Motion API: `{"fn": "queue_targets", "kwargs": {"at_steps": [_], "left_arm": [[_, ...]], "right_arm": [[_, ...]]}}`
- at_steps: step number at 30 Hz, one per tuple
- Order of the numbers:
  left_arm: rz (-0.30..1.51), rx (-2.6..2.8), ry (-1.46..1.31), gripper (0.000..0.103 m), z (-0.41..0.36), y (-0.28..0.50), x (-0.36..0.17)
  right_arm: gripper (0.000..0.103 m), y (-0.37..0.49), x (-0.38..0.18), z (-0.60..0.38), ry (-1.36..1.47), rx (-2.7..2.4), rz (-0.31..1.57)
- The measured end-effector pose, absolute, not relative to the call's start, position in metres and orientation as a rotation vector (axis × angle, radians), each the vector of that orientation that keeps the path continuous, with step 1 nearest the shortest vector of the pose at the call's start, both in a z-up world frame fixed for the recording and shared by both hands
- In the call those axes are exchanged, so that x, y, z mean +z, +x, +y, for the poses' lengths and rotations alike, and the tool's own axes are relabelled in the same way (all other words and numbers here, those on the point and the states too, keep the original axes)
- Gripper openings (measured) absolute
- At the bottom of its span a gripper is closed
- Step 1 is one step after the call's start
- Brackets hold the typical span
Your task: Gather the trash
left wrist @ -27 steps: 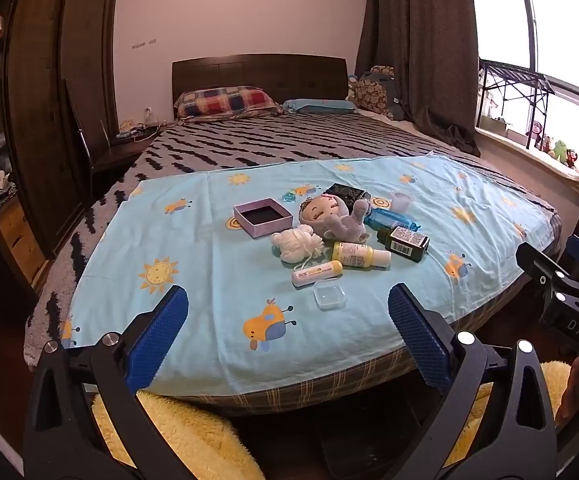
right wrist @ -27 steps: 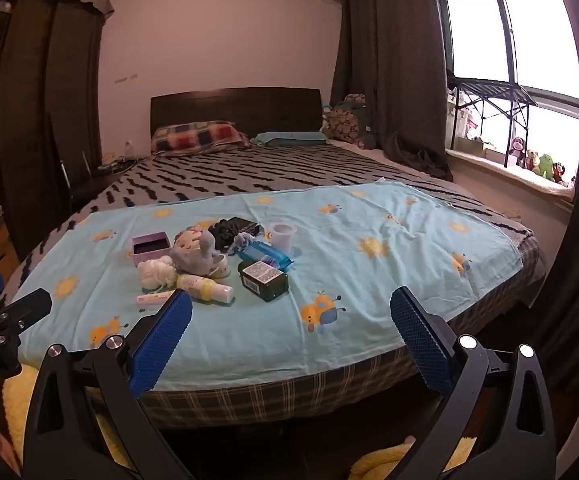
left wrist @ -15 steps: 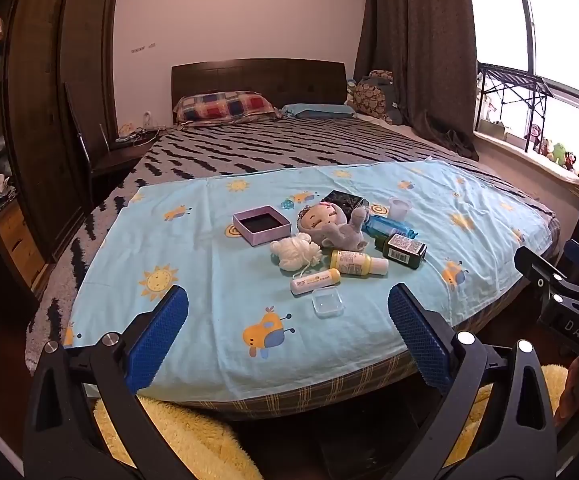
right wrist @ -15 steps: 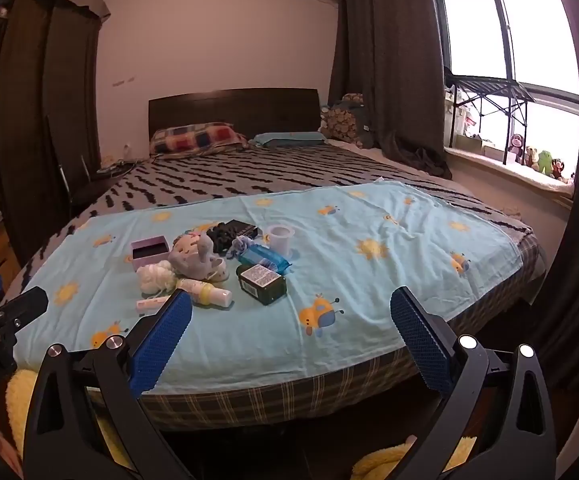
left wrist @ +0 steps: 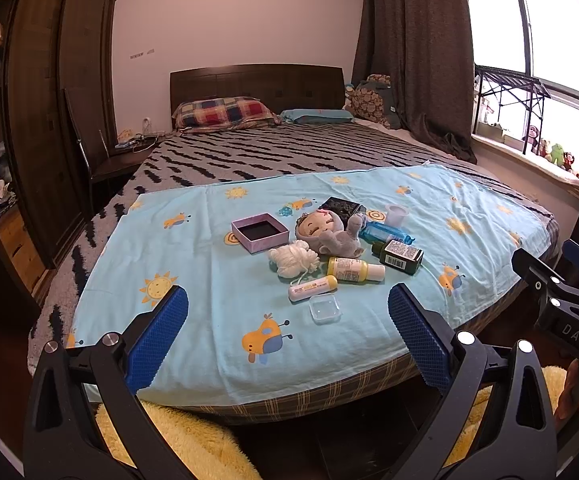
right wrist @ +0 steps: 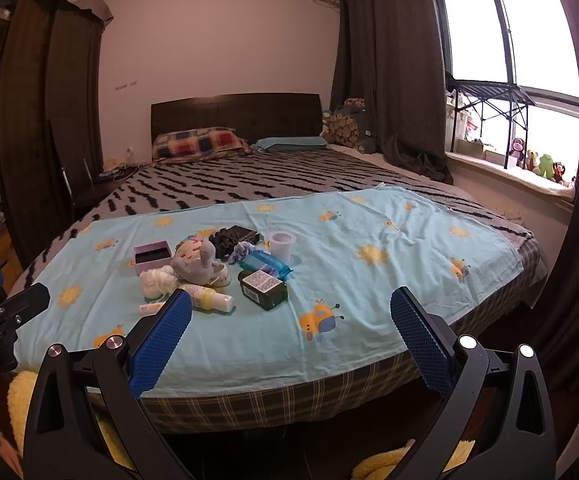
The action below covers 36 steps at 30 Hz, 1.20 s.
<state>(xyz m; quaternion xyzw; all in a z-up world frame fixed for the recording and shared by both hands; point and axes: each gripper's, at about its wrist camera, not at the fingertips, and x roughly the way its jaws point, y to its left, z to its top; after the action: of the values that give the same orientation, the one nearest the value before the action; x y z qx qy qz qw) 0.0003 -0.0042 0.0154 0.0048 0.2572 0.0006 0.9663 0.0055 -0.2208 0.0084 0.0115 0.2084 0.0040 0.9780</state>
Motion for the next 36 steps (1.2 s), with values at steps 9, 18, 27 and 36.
{"fn": "queue_targets", "kwargs": {"at_steps": [9,18,27,36], "left_arm": [[0.519,0.001,0.013,0.095,-0.0038,0.0014,0.0167],[0.515,0.001,0.012,0.095,-0.0046,-0.0007,0.0172],[0.514,0.002,0.012,0.095,-0.005,-0.0016,0.0165],[0.514,0.002,0.014,0.095,-0.0058,-0.0017,0.0164]], "right_arm": [[0.1,0.0035,0.0082,-0.2199,0.017,0.004,0.405],[0.1,0.0024,0.0085,-0.2205,0.021,0.002,0.402],[0.1,0.0007,0.009,-0.2225,0.03,0.006,0.388],[0.1,0.0002,0.0096,-0.2257,0.046,0.004,0.378]]}}
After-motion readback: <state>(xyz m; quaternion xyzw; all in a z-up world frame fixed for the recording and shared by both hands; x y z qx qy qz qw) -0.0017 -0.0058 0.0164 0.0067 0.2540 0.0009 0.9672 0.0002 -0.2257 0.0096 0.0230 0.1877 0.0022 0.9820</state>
